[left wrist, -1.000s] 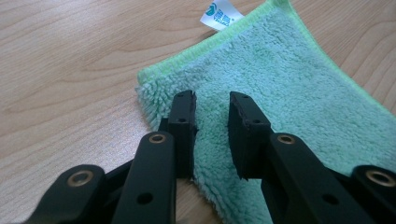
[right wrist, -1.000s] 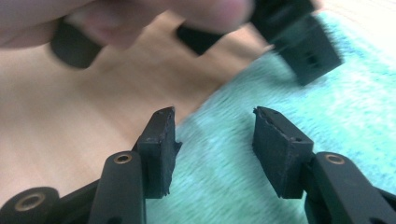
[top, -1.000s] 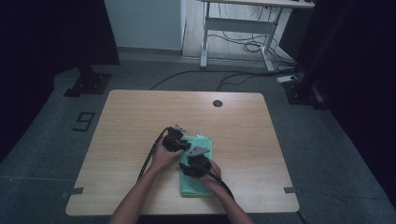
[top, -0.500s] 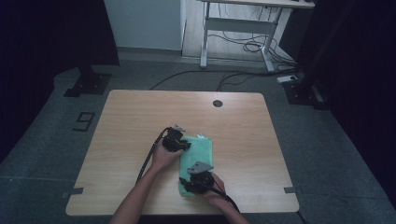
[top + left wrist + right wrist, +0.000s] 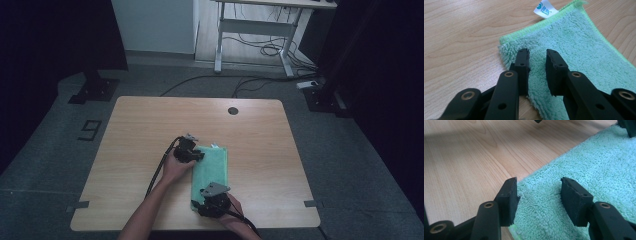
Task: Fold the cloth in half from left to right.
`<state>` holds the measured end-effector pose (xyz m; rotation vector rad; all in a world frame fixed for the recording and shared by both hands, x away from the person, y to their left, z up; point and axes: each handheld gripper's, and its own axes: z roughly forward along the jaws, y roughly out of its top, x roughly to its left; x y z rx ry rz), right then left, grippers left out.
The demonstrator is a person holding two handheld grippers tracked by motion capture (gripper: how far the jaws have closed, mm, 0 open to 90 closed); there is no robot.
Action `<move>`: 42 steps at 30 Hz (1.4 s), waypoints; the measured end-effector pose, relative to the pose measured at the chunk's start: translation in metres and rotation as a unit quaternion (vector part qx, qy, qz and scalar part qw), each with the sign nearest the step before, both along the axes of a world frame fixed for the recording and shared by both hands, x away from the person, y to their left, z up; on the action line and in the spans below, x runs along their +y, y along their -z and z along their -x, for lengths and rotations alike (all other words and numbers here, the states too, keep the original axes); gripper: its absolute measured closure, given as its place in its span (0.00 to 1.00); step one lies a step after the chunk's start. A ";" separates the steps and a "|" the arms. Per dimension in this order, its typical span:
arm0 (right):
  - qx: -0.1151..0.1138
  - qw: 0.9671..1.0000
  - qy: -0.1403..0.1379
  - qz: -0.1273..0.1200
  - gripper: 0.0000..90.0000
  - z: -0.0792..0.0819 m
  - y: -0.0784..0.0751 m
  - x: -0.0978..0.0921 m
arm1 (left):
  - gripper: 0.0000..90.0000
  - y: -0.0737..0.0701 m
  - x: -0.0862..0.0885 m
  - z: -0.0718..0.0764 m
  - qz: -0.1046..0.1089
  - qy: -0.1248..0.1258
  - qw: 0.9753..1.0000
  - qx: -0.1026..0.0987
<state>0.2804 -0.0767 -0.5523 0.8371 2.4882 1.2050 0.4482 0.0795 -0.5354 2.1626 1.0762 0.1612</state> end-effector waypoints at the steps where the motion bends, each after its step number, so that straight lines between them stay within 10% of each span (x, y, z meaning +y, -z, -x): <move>1: -0.001 1.000 0.000 0.000 0.52 0.000 0.000 0.000 | 0.80 0.000 0.000 0.000 0.000 0.001 1.000 -0.001; 5: 0.004 1.000 -0.001 -0.009 0.48 -0.002 -0.001 -0.002 | 0.75 -0.003 -0.005 0.005 -0.022 0.006 1.000 -0.020; 11: 0.003 0.998 0.024 -0.052 0.46 -0.011 -0.019 -0.022 | 0.68 -0.027 0.009 0.017 0.009 -0.009 0.998 -0.055; 42: -0.015 0.989 0.136 -0.050 0.45 -0.108 -0.033 -0.073 | 0.53 -0.044 0.068 0.040 0.027 -0.041 0.996 -0.073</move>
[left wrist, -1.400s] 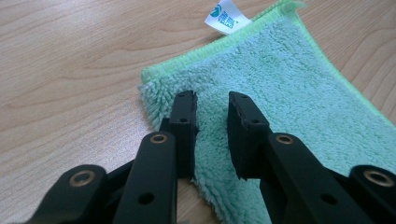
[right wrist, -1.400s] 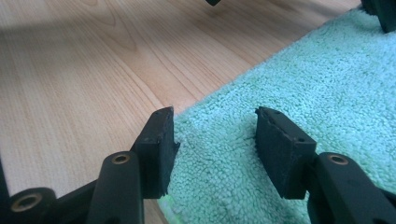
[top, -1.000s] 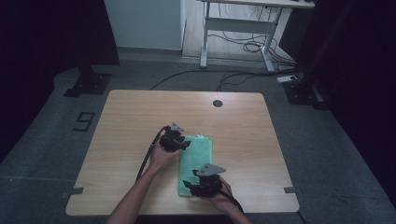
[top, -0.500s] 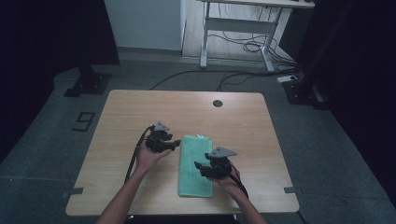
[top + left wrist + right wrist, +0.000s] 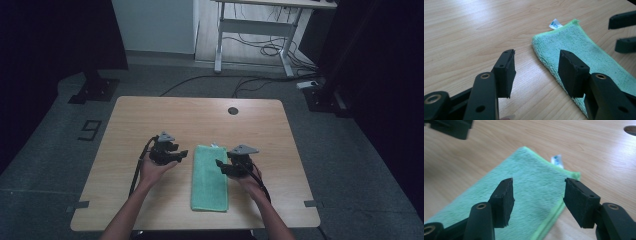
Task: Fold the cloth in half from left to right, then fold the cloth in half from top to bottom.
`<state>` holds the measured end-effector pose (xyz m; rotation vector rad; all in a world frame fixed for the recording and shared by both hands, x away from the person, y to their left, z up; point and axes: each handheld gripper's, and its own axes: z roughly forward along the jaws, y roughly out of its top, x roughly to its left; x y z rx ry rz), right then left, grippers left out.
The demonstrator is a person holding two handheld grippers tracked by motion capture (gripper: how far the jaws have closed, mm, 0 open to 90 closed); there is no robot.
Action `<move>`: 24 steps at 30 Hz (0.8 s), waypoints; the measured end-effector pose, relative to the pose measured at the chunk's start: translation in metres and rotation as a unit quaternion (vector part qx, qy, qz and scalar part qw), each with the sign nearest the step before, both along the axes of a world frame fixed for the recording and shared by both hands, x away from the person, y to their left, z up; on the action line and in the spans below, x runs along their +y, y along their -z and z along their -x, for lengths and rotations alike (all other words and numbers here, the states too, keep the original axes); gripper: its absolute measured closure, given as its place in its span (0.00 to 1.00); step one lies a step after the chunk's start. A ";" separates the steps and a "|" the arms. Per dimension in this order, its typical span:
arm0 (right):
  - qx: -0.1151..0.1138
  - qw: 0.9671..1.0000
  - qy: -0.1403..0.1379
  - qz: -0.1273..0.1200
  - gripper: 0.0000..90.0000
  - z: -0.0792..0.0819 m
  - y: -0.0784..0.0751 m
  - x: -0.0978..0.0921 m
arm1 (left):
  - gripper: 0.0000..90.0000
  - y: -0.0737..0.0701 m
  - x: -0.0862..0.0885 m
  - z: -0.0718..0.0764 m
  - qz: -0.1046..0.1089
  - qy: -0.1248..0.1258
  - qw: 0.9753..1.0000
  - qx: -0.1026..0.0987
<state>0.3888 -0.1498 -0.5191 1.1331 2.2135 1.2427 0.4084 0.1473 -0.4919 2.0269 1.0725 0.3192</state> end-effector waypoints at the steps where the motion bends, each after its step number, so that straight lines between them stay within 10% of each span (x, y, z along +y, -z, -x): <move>1: 0.001 1.000 0.001 0.001 0.45 -0.003 0.001 -0.002 | 0.53 0.000 0.000 0.000 0.001 -0.001 1.000 0.001; 24: 0.011 1.000 0.019 0.011 0.46 -0.022 0.006 -0.014 | 0.52 0.009 -0.011 -0.019 -0.006 -0.013 1.000 0.017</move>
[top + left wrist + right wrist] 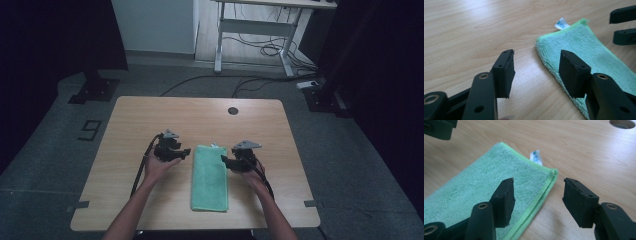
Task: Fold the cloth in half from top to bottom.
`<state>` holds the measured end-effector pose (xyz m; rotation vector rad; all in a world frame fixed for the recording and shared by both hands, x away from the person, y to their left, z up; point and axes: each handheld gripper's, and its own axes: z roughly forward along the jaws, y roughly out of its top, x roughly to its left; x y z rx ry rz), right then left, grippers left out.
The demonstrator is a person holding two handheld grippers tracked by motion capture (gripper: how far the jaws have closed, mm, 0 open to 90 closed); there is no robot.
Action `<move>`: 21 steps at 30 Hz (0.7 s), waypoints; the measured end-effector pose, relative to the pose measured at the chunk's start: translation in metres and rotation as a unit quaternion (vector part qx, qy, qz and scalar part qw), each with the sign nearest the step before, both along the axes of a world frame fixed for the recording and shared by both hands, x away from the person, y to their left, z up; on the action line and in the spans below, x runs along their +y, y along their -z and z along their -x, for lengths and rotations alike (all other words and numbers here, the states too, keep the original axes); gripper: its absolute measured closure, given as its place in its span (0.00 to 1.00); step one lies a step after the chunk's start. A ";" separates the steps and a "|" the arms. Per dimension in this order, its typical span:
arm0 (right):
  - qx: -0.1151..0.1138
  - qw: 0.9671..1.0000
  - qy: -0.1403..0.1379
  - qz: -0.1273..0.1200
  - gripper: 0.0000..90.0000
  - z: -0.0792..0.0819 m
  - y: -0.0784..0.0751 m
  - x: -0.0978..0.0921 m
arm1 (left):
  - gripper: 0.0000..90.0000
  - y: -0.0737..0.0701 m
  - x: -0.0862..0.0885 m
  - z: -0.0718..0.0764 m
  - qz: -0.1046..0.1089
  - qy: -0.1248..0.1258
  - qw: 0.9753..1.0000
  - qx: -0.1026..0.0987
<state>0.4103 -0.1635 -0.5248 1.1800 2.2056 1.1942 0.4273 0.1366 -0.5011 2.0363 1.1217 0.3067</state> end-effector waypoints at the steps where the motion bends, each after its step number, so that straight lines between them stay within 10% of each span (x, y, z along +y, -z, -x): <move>1: -0.001 1.000 0.000 -0.001 0.46 -0.001 -0.002 -0.001 | 0.52 0.000 0.000 -0.001 0.000 -0.001 1.000 -0.001; 21: 0.011 1.000 0.010 0.001 0.47 -0.032 0.003 0.002 | 0.55 0.019 -0.027 -0.027 -0.009 -0.005 1.000 0.014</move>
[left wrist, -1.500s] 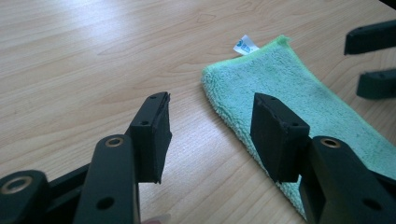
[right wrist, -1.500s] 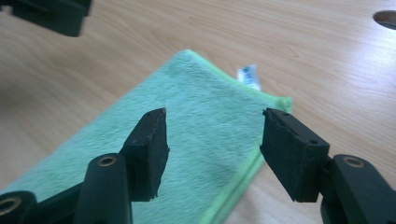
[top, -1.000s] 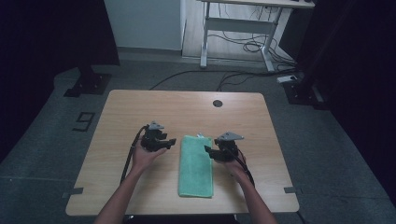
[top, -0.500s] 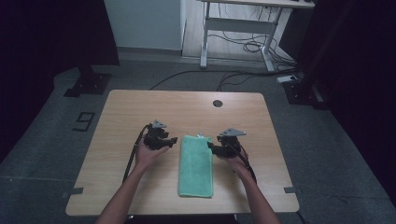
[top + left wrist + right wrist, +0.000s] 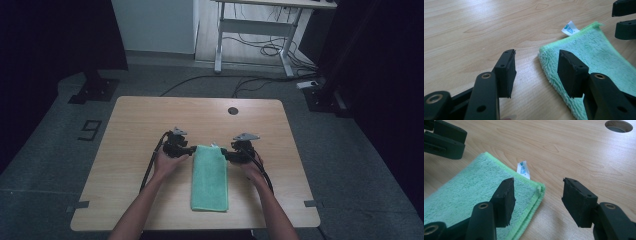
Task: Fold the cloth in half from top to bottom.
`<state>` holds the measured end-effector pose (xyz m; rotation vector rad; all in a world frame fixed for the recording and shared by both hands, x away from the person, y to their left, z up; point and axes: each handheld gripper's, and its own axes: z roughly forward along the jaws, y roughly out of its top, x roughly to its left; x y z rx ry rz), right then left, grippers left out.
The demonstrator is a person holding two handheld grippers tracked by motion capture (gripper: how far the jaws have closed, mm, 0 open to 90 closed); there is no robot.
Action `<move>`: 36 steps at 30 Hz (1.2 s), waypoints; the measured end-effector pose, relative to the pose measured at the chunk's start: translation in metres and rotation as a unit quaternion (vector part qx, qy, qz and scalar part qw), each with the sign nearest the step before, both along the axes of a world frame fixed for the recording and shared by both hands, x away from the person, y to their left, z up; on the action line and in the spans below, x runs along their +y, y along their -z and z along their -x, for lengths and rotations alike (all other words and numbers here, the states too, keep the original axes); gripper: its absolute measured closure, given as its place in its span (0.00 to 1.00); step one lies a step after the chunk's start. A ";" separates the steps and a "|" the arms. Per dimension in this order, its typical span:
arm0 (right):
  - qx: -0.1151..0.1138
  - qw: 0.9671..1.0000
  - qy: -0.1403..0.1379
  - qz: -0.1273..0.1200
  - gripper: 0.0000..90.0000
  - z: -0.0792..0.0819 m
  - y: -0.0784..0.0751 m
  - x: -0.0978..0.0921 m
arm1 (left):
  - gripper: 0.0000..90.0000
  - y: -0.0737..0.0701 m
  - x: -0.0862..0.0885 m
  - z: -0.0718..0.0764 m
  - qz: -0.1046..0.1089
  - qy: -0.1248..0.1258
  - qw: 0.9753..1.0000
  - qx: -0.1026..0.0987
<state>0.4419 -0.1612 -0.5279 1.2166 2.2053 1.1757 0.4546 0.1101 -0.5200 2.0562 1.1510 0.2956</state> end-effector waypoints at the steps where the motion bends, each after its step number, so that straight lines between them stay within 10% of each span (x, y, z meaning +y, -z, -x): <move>1: 0.001 1.000 0.000 0.000 0.47 -0.001 0.001 0.000 | 0.55 0.001 -0.001 -0.002 -0.001 0.000 1.000 0.001; 36: 0.023 1.000 0.001 0.021 0.59 -0.014 0.023 0.017 | 0.70 0.019 -0.020 -0.010 -0.007 0.020 1.000 0.021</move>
